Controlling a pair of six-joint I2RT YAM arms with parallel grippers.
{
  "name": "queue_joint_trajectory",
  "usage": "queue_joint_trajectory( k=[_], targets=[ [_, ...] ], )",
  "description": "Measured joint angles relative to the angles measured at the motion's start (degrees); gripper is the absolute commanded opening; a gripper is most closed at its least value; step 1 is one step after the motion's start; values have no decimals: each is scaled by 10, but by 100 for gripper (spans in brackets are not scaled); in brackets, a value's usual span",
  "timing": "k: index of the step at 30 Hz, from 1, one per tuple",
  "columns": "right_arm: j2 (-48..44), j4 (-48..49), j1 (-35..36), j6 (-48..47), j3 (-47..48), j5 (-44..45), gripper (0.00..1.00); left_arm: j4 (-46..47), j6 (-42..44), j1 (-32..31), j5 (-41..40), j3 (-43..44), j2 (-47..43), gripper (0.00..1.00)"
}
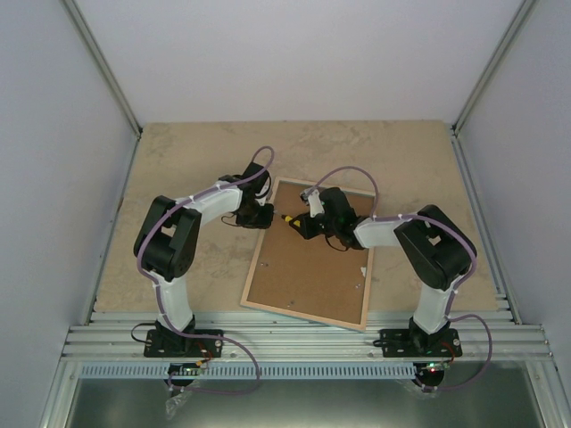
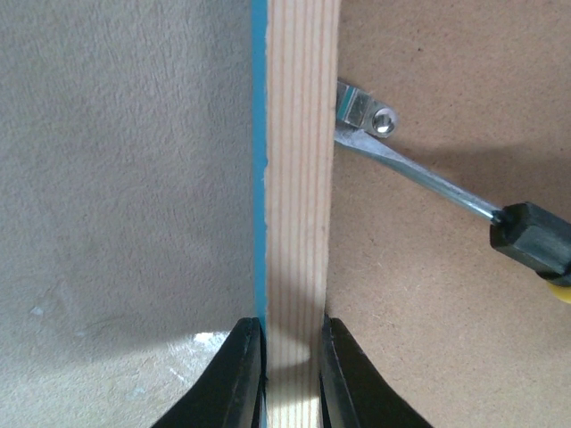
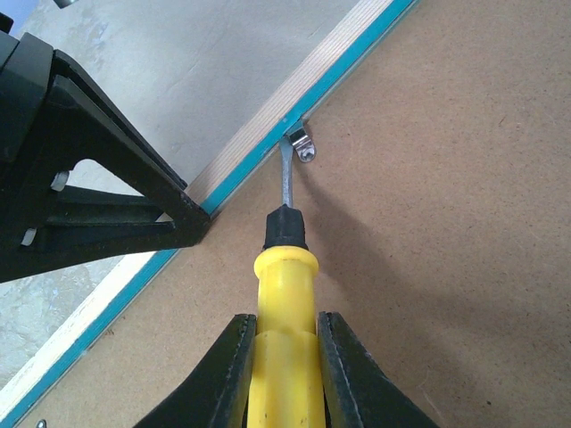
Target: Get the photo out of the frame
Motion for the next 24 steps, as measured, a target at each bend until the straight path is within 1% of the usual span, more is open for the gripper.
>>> queue_joint_trajectory(
  k=[10, 16, 24],
  targets=[
    [-13, -1, -3, -7, -11, -12, 1, -6, 0, -2, 8, 0, 0, 0],
    [-39, -39, 0, -24, -16, -2, 1, -17, 4, -7, 16, 0, 0, 0],
    [-50, -79, 1, -43, -2, 2, 1, -21, 2, -1, 4, 0, -1, 0]
  ],
)
